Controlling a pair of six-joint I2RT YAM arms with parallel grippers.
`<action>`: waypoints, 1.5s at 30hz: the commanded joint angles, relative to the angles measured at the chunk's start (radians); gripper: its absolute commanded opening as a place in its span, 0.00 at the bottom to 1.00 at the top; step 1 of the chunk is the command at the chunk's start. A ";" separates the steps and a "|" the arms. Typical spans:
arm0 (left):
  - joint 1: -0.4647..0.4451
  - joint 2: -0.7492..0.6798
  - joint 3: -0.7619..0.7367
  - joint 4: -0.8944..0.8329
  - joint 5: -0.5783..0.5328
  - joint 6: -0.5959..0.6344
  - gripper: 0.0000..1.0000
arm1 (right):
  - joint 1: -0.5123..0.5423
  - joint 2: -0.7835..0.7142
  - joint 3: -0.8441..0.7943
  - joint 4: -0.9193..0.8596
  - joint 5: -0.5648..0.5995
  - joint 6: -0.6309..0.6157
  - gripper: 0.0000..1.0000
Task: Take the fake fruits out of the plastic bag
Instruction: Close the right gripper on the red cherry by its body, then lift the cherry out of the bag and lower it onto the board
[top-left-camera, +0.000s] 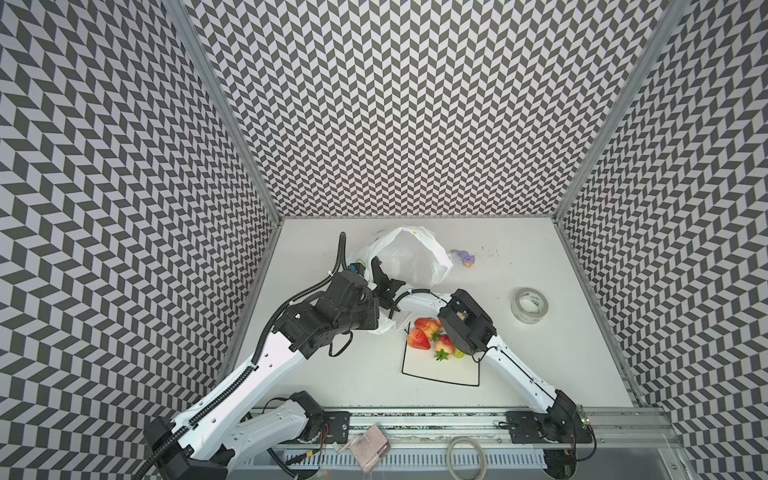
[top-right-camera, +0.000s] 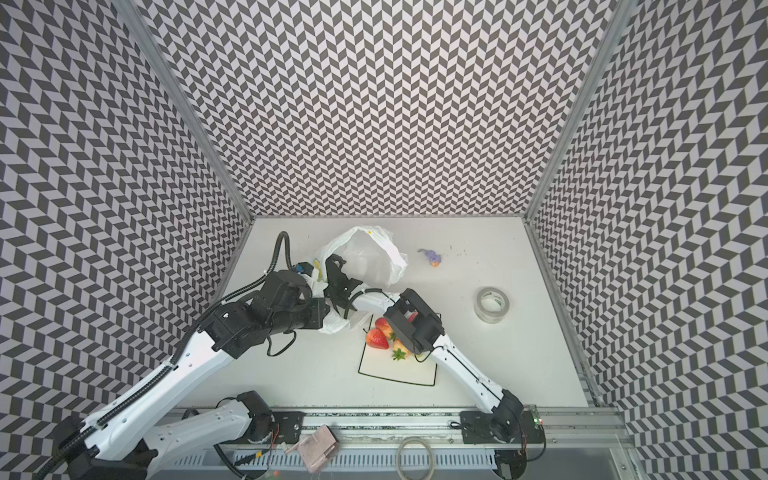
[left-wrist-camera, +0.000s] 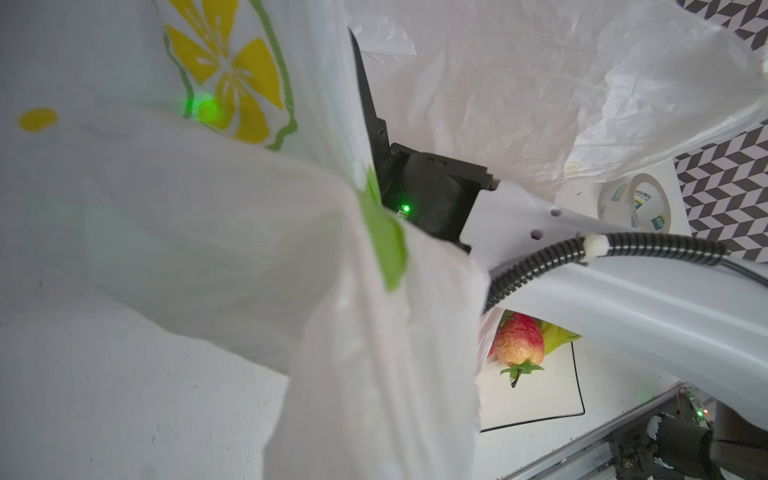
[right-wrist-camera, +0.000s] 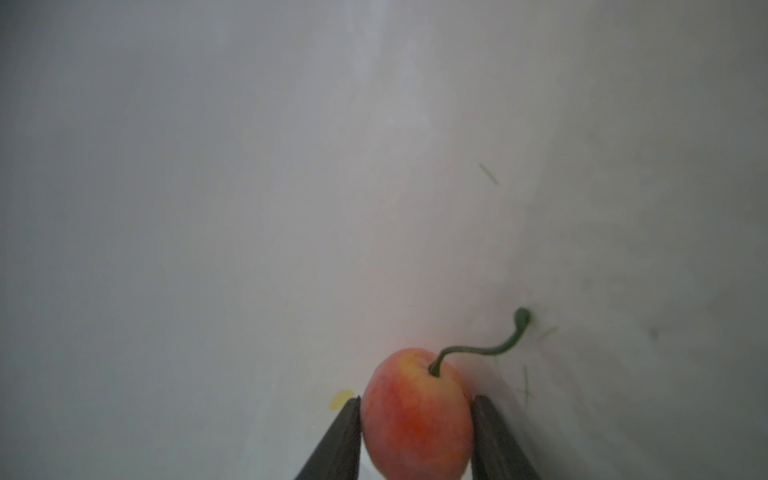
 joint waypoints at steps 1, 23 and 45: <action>-0.004 -0.034 0.008 0.014 0.003 0.005 0.00 | -0.022 -0.009 -0.001 0.013 0.013 -0.022 0.35; -0.001 -0.078 -0.104 -0.033 -0.120 -0.094 0.00 | -0.101 -0.508 -0.661 0.221 0.055 -0.248 0.29; 0.019 -0.129 -0.161 -0.081 -0.127 -0.052 0.00 | -0.059 -1.136 -1.238 0.031 -0.031 -0.805 0.30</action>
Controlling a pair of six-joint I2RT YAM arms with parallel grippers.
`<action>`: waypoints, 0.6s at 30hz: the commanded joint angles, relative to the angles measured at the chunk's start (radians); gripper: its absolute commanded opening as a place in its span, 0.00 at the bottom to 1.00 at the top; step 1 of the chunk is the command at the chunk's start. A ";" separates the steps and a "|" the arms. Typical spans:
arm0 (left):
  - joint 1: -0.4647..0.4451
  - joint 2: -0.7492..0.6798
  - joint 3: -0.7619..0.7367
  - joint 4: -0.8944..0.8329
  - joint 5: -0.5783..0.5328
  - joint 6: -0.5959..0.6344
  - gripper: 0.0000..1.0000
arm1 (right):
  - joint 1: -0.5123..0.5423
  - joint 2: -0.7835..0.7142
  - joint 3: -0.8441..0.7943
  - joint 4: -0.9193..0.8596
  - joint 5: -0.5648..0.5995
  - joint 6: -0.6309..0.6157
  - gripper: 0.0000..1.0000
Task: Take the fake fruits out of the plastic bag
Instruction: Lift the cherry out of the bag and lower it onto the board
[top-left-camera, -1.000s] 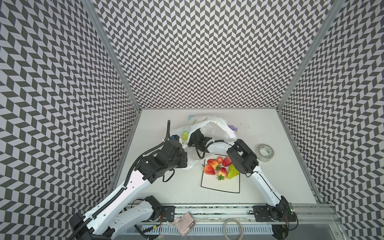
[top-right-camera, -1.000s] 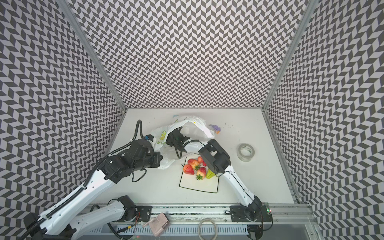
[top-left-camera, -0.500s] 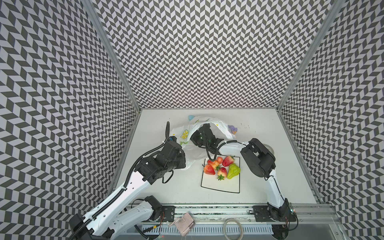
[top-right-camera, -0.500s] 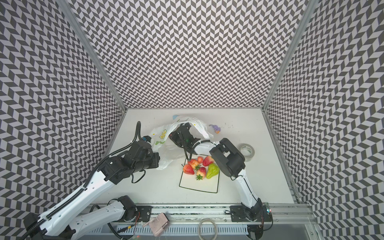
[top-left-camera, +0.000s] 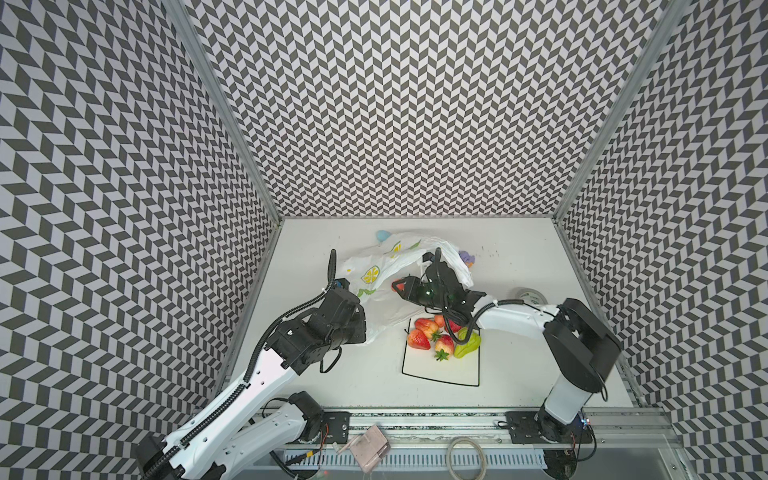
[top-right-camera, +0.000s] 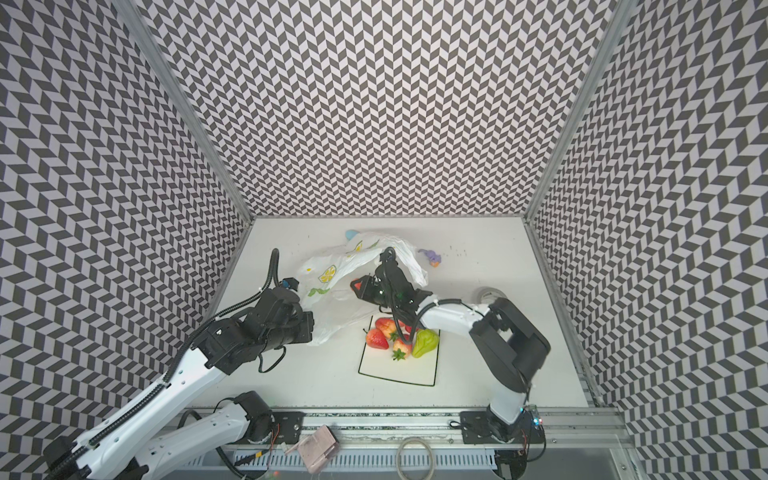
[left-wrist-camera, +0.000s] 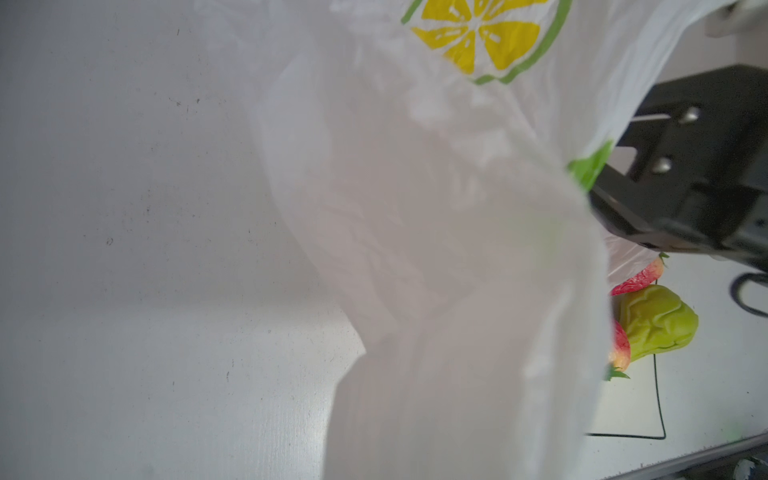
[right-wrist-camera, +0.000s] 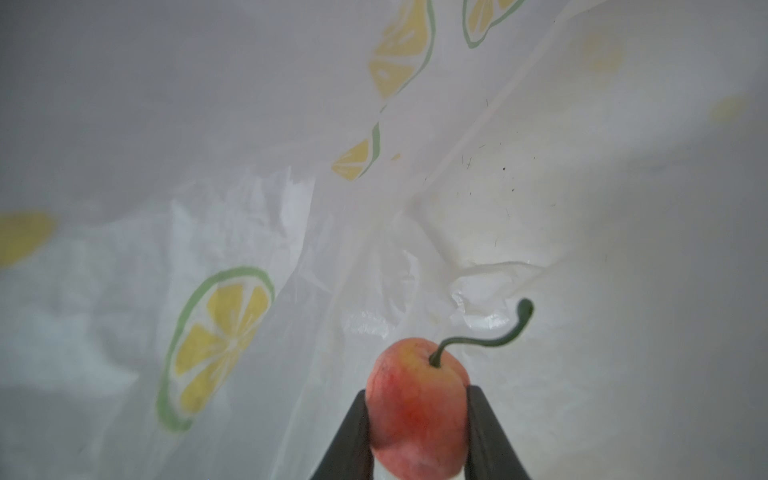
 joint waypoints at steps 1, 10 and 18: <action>0.005 -0.011 -0.011 -0.014 -0.006 0.004 0.00 | 0.025 -0.139 -0.075 -0.065 -0.011 -0.193 0.30; 0.006 -0.008 -0.012 0.026 -0.015 -0.023 0.00 | 0.113 -0.441 -0.211 -0.407 0.126 -0.428 0.30; 0.006 -0.022 -0.023 0.015 -0.042 -0.054 0.00 | 0.275 -0.531 -0.258 -0.605 0.236 -0.448 0.31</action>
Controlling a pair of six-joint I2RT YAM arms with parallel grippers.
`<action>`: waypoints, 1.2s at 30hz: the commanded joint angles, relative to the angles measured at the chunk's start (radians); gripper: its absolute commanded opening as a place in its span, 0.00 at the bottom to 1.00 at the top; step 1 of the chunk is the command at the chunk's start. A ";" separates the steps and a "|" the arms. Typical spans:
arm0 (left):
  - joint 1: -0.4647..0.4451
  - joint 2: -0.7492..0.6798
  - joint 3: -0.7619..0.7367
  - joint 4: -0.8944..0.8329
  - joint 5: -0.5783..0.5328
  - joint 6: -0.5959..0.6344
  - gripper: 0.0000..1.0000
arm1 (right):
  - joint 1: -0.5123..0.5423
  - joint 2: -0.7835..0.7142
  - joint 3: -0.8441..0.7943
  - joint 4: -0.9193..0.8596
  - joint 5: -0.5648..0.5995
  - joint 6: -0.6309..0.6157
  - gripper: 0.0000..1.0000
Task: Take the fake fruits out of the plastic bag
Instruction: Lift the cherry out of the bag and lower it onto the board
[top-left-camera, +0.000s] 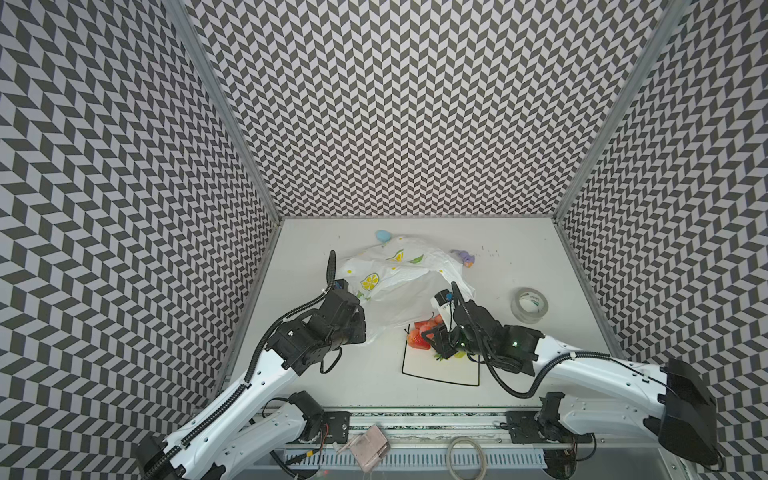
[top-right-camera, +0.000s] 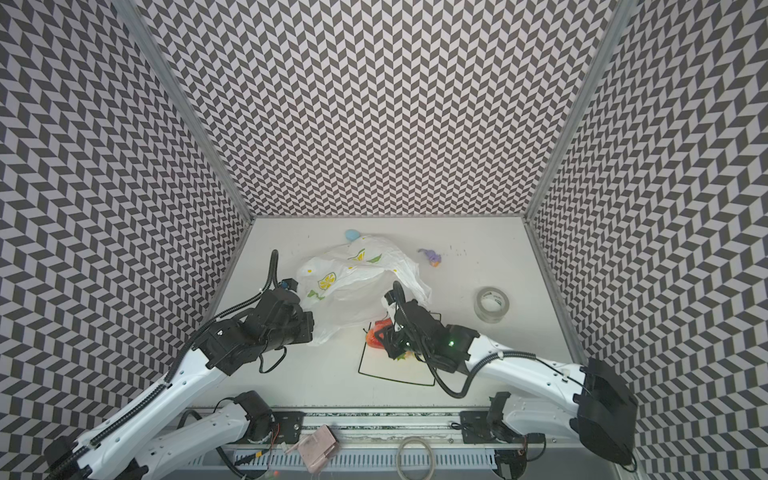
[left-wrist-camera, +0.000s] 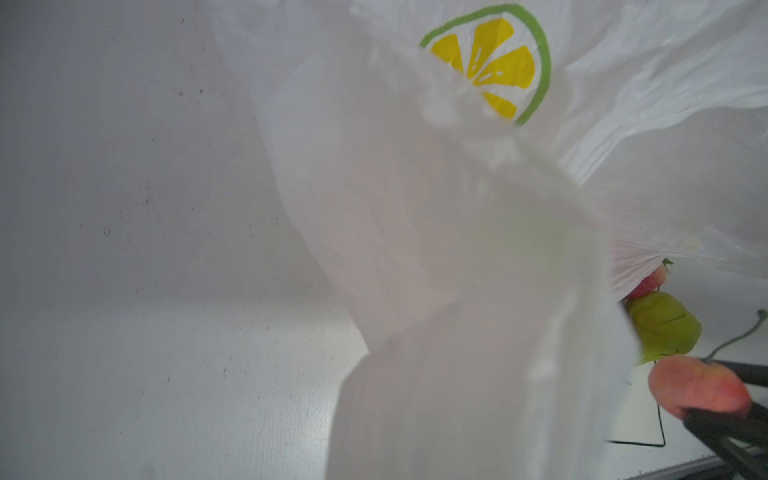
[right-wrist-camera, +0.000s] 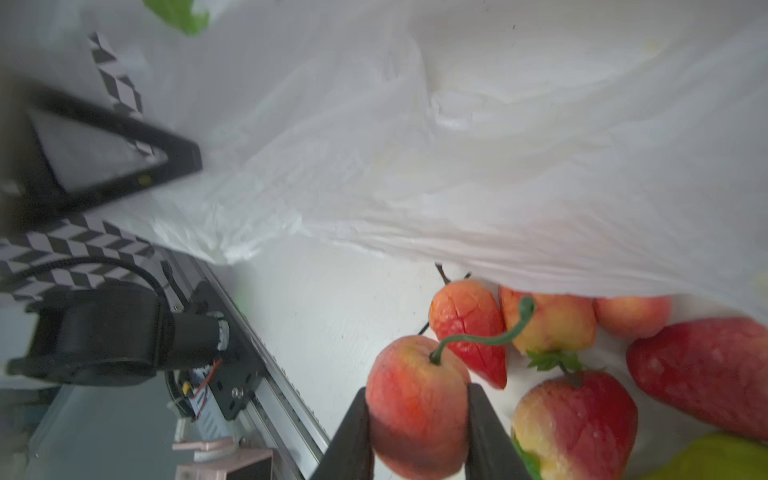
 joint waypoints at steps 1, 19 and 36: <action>0.006 -0.019 -0.009 -0.003 -0.038 -0.030 0.00 | 0.063 -0.012 -0.015 -0.091 0.079 -0.038 0.31; 0.038 0.002 0.104 -0.191 -0.180 -0.090 0.00 | 0.191 0.236 0.009 -0.003 0.202 0.003 0.40; 0.048 0.041 0.116 -0.036 -0.090 -0.104 0.00 | 0.197 -0.122 -0.029 -0.004 0.271 0.048 0.70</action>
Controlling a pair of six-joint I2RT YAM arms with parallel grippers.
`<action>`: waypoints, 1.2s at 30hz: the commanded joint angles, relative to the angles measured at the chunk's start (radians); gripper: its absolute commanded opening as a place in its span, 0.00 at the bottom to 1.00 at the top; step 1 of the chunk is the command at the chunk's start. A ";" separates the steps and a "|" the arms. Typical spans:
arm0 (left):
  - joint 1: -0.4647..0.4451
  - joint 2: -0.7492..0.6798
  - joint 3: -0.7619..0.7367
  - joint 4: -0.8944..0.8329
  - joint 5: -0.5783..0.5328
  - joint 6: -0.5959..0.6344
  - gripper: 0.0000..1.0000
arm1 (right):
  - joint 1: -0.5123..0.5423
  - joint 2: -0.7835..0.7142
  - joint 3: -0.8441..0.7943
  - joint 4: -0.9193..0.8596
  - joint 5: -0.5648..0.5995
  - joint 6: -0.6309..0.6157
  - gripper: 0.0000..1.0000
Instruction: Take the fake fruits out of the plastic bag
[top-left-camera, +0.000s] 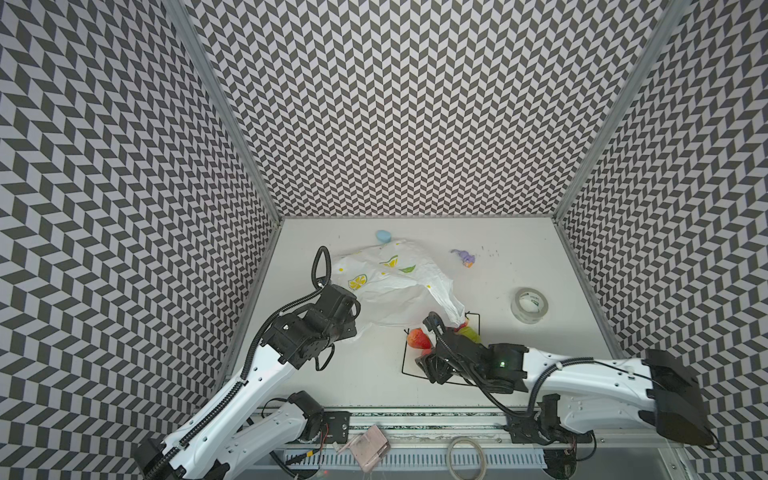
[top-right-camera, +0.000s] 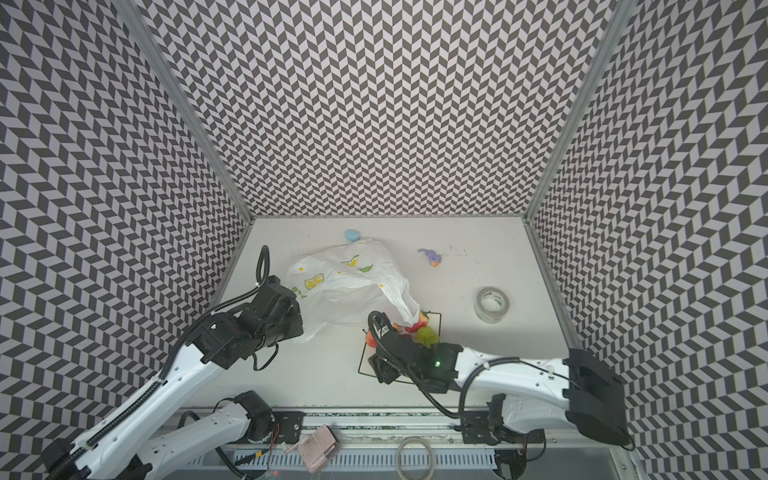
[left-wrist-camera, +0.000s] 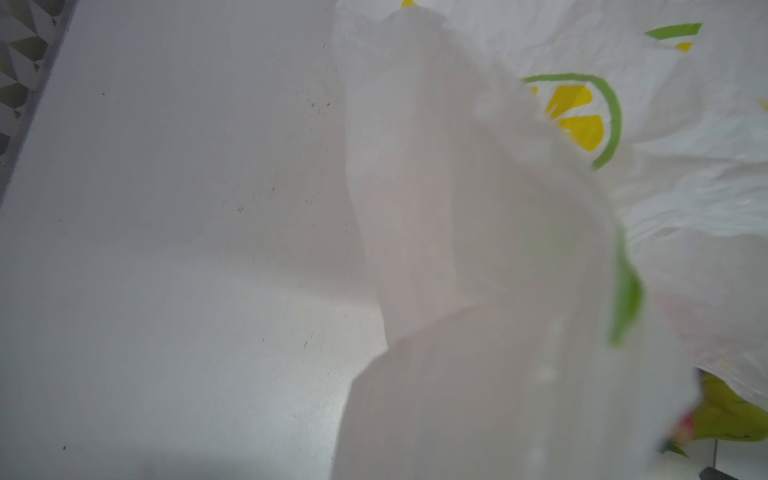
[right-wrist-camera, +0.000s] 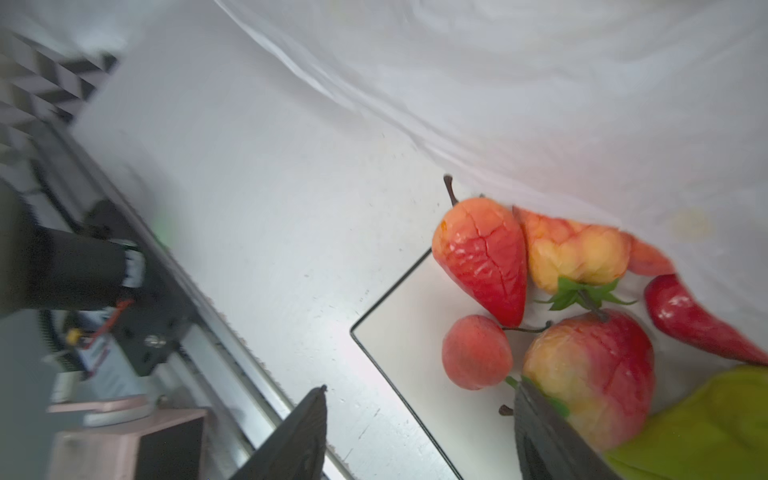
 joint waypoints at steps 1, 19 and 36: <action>0.005 0.007 0.026 0.117 0.052 -0.006 0.00 | 0.006 -0.152 -0.028 0.042 0.071 0.016 0.70; 0.007 0.243 -0.065 0.643 0.008 -0.068 0.00 | -0.711 -0.274 0.081 -0.087 -0.023 0.043 0.70; 0.071 0.193 -0.114 0.482 -0.164 -0.174 0.99 | -1.024 -0.260 -0.054 -0.034 -0.085 0.139 0.71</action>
